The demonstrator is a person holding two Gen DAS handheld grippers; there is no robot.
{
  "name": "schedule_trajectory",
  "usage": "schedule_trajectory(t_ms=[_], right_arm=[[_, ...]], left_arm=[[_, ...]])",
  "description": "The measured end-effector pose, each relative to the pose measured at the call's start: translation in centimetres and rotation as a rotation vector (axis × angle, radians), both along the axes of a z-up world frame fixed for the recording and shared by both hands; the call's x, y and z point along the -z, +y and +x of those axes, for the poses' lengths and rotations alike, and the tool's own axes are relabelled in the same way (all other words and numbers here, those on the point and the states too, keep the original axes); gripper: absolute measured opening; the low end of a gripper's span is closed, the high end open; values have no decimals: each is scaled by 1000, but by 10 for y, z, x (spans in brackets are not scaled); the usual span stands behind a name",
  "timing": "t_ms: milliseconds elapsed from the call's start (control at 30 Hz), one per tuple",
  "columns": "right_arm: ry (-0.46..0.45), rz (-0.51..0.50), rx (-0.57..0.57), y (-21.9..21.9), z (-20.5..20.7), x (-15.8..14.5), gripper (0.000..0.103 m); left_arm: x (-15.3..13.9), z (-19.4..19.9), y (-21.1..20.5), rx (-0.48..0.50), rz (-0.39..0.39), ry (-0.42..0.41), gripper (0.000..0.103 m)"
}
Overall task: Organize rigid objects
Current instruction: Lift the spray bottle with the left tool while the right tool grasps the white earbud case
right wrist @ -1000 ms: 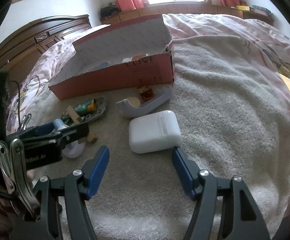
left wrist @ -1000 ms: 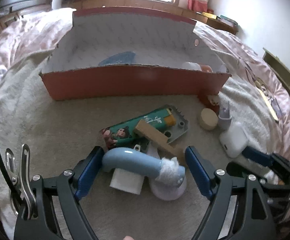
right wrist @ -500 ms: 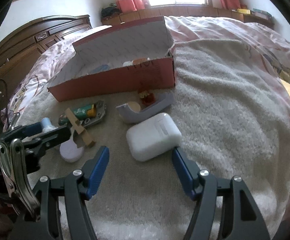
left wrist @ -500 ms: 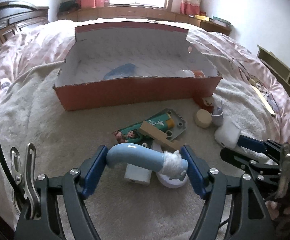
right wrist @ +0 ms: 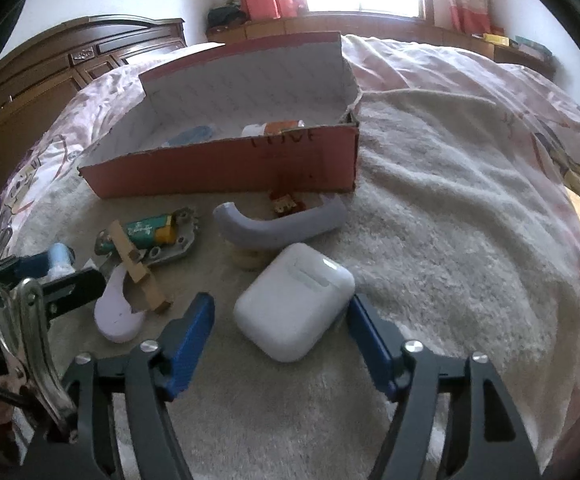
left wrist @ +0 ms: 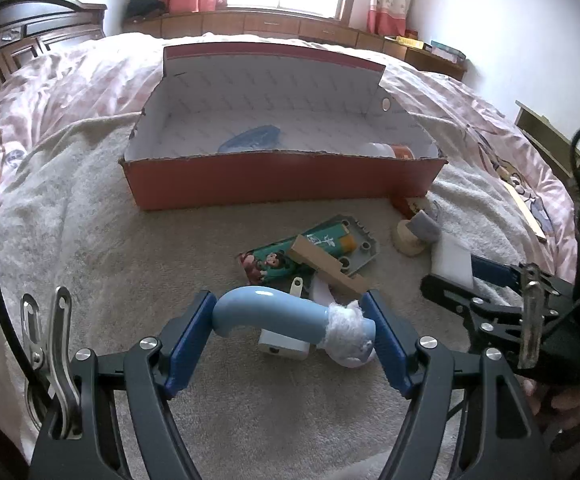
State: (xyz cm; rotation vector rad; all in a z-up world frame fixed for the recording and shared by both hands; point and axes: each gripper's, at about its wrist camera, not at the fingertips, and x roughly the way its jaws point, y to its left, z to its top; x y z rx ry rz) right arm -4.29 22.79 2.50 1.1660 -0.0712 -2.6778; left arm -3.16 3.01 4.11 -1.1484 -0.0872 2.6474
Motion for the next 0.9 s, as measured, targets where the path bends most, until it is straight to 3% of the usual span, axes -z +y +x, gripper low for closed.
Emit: schedule_trajectory(t_ms=[167,233,400,900], right_arm=[[12,31,12,-5,-1,1,74],[18,47,36,-5,1,1,61],[18,34,50,-1,5,-1,53],[31,-58,0,-4,19,-15,48]], left_arm=[[0,0,-2,-5,3,0,76],[0,1,-3,-8,5,2,76],[-3,2,-5,-13,5,13,76],[-10,0,-11,-28,4,20,76]])
